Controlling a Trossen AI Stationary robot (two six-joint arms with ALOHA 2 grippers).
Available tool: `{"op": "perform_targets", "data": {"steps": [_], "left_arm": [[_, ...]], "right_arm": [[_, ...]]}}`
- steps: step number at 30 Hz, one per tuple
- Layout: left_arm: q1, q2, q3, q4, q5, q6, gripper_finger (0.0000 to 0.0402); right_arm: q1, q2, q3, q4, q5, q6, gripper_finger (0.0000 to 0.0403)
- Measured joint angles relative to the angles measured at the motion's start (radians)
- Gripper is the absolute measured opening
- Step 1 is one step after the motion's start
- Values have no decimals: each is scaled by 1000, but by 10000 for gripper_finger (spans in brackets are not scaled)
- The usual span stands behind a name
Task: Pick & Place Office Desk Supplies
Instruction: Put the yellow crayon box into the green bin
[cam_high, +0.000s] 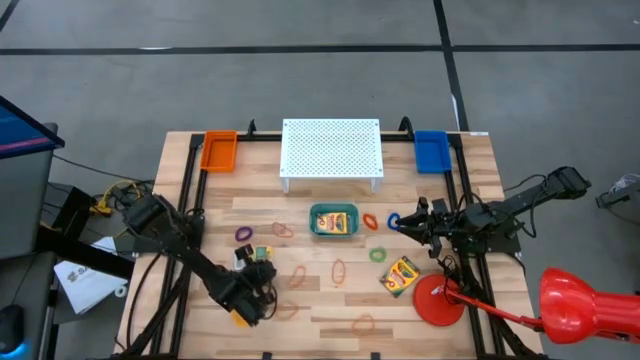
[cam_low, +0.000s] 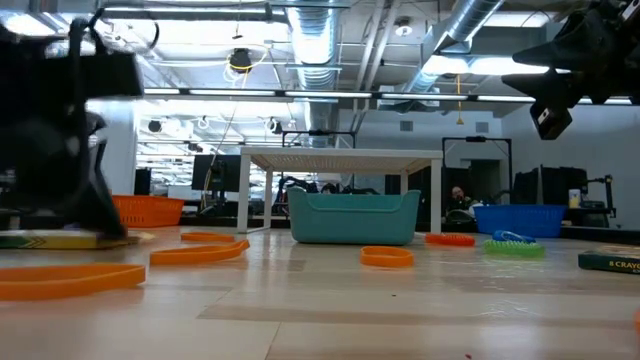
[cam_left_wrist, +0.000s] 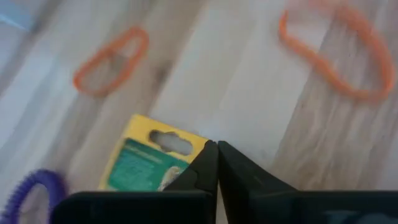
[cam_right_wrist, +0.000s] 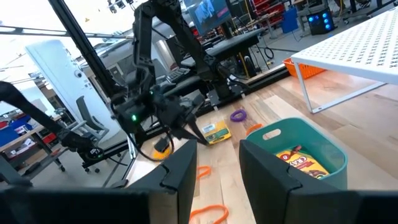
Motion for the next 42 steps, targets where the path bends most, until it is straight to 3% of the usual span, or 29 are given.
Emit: {"op": "perform_targets", "data": {"steps": [15,32,42], "left_arm": [[21,-249,5,137,-107,240,0],[83,-260,-14,299,-145,455,0],[120,-260,-15,362,-130,562,0]], "right_arm": [[0,35,0,8,0,-11,118],[1,184,0,189,-19,-119,120],[0,443,43,371,-107,-243,129]]}}
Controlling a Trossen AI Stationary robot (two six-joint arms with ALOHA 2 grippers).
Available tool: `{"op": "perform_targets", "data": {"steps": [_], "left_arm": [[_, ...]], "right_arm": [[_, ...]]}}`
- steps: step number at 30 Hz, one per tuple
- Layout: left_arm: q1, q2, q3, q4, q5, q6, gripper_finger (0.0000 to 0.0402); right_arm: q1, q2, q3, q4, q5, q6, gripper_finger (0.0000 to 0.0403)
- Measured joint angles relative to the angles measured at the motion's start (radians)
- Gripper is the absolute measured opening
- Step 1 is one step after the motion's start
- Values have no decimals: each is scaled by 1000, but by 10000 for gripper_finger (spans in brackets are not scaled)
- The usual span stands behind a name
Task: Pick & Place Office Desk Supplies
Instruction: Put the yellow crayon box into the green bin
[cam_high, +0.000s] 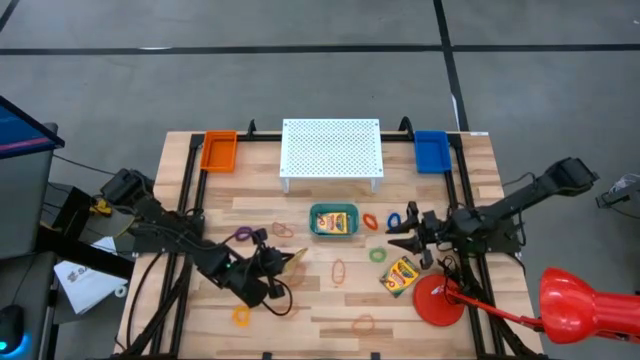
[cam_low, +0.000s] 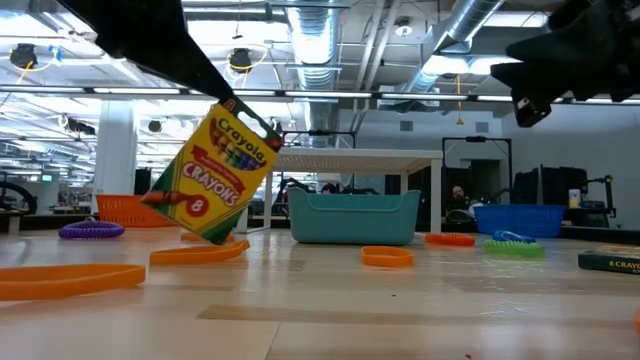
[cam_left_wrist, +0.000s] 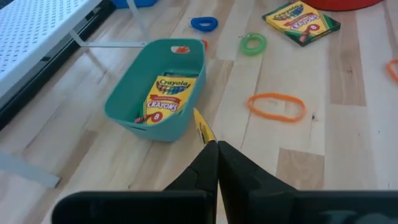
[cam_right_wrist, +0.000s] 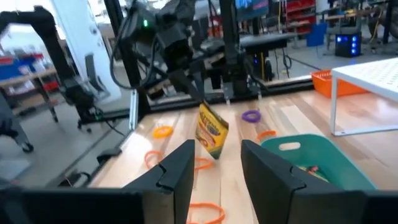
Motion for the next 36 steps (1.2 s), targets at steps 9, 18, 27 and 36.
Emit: {"op": "perform_targets", "data": {"steps": [9,18,27,36], "left_arm": [[5,-1,-79,166,15,49,0],[-28,-2,-115,230,4,71,0],[-41,-1,-116,241,-3,89,0],[-48,-1,-116,246,-3,88,0]], "right_arm": [[-67,369,211,2,5,-20,174],[-159,682,366,134,-69,-22,249],[-227,851,503,148,-239,-34,249],[-208,962,660,1,-339,-138,249]]}}
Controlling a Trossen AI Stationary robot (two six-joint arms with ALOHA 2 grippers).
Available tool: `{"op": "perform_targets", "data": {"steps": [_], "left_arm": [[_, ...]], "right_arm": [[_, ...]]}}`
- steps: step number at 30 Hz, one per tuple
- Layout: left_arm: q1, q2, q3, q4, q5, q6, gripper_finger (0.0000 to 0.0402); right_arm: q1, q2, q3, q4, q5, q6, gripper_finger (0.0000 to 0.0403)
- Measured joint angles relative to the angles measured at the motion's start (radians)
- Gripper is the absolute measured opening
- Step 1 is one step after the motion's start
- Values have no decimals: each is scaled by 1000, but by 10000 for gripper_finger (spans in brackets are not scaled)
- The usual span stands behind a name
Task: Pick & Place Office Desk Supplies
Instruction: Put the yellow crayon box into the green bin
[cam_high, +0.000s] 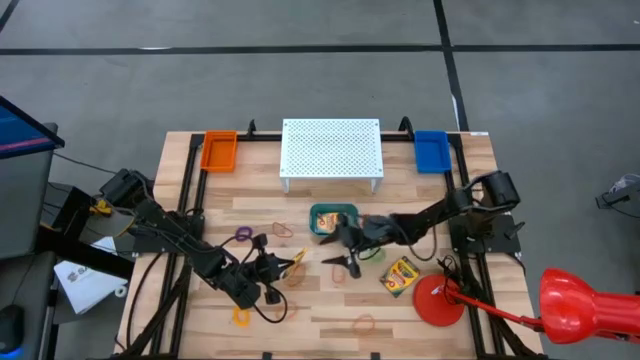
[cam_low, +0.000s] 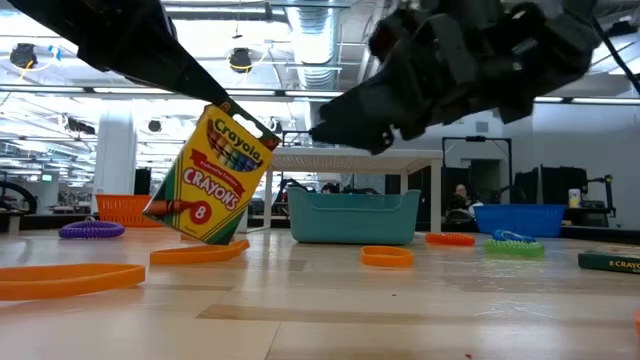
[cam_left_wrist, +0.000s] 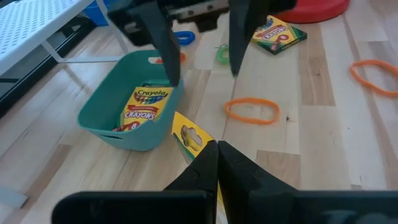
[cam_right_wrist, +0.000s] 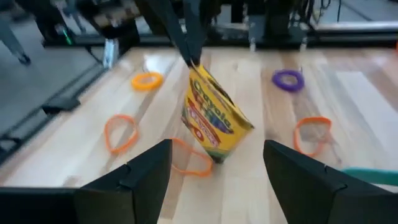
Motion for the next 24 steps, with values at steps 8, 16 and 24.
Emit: {"op": "perform_targets", "data": {"steps": [8,16,24], "left_arm": [[-30,0,0,11,1,-3,0],[-43,0,0,12,-2,0,0],[-43,0,0,8,-5,4,0]], "right_arm": [[-12,67,130,-125,0,-47,249],[-52,66,163,-147,-41,-50,249],[-55,66,200,-211,-114,-68,249]]}}
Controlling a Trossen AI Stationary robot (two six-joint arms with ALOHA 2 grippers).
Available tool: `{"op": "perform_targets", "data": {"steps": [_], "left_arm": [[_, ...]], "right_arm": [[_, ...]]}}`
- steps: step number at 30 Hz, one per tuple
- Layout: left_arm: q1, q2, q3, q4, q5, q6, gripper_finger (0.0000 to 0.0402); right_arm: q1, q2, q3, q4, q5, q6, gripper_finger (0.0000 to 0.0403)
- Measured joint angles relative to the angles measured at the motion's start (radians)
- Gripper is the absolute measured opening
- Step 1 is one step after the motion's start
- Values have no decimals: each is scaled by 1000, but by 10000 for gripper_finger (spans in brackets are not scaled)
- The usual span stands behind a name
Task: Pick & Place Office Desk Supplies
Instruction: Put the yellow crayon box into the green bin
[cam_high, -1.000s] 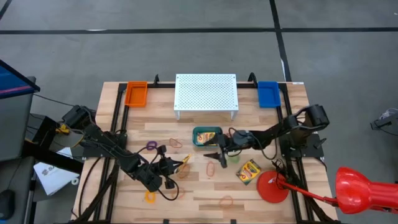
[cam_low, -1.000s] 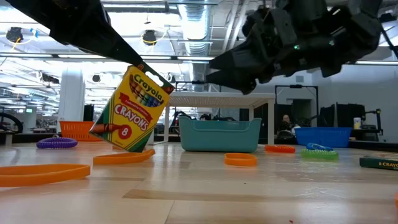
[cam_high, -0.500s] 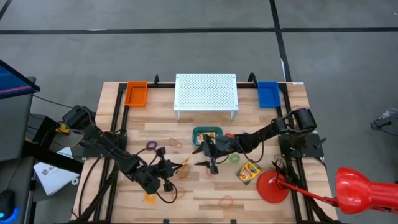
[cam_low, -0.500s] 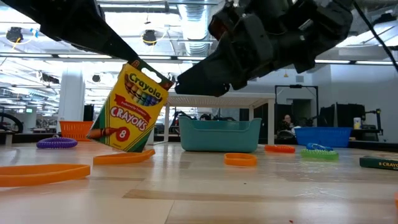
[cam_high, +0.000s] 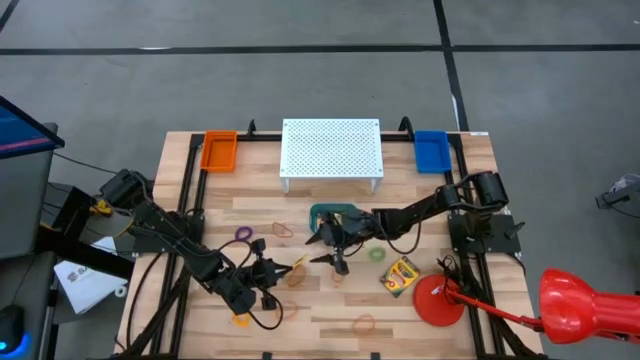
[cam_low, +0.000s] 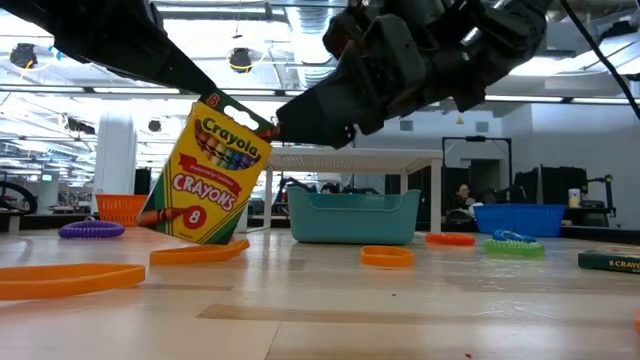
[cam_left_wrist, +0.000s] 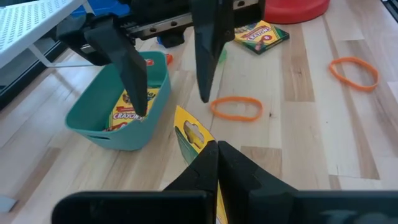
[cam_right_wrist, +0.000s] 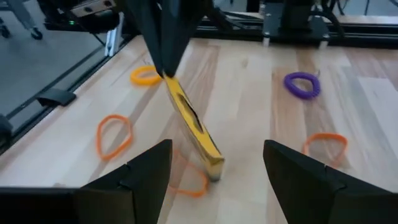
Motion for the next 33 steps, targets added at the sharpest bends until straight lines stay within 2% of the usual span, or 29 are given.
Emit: {"op": "perform_targets", "data": {"steps": [13,25,33], "left_arm": [[0,0,0,0,-3,-2,0],[0,0,0,14,-3,1,0],[0,0,0,14,-2,-1,0]], "right_arm": [[2,0,39,-77,-19,-34,249],[5,0,41,-45,-19,-58,249],[6,-1,122,-125,-35,-67,249]]}}
